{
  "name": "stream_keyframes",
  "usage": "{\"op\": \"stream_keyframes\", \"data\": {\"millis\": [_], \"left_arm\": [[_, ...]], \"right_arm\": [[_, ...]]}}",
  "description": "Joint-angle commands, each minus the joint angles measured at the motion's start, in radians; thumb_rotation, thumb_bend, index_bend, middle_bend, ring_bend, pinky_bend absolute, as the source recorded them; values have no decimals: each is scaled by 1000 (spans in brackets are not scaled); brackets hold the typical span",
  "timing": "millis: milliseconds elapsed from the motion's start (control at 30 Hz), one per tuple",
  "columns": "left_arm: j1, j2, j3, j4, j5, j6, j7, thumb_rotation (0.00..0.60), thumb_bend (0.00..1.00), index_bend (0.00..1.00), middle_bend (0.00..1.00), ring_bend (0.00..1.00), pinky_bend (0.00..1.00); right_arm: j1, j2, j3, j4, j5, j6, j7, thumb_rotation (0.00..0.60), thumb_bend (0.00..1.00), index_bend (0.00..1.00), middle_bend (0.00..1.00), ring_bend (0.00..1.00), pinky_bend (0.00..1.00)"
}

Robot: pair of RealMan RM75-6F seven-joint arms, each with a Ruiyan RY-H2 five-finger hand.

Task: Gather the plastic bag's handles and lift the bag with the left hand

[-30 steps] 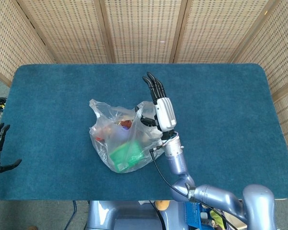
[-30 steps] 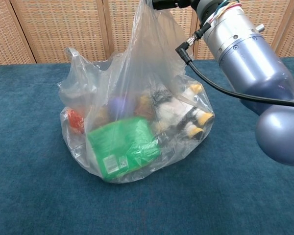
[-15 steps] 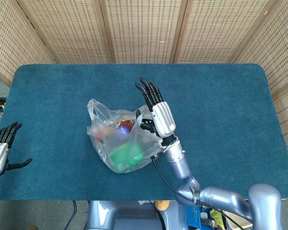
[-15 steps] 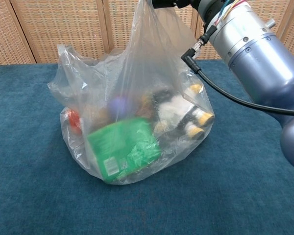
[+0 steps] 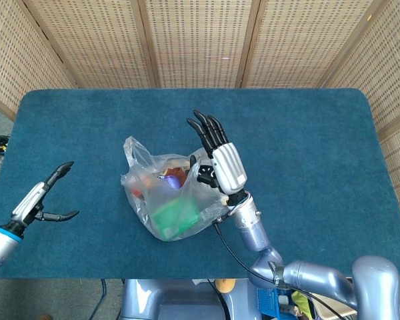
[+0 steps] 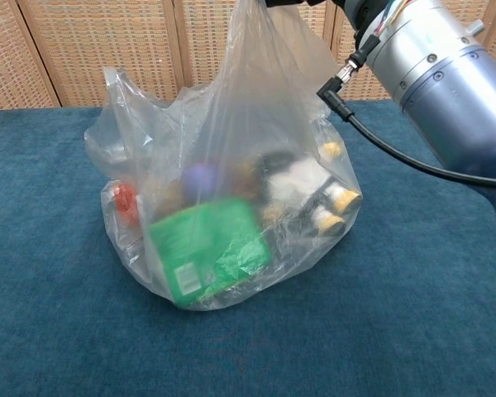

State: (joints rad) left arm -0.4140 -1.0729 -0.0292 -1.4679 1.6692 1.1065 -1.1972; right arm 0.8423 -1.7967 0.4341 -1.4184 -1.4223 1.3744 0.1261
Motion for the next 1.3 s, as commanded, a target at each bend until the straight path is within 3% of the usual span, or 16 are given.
{"op": "stream_keyframes", "data": {"millis": [33,200,733,1300], "left_arm": [[-148,-48,61,111,108,-73,-371,600,230,0,0,0,16],[-206,-108,81,198,124,-38,-583,600,228,0,0,0,37],[-360,-245,106,313,114,-10,-1010,600,229,0,0,8,106],[-469,-279,145,317,80,-66,-1144,600,207,0,0,30,159]], "right_arm": [[-3,5,-1,-2,0,1,3,600,706,1,0,0,0],[-8,13,-7,-7,-3,2,9,600,706,2,0,0,0],[-17,17,-30,-6,-13,-1,25,600,704,9,0,0,0],[-17,21,-34,-2,-19,-4,47,600,706,16,0,0,0]]}}
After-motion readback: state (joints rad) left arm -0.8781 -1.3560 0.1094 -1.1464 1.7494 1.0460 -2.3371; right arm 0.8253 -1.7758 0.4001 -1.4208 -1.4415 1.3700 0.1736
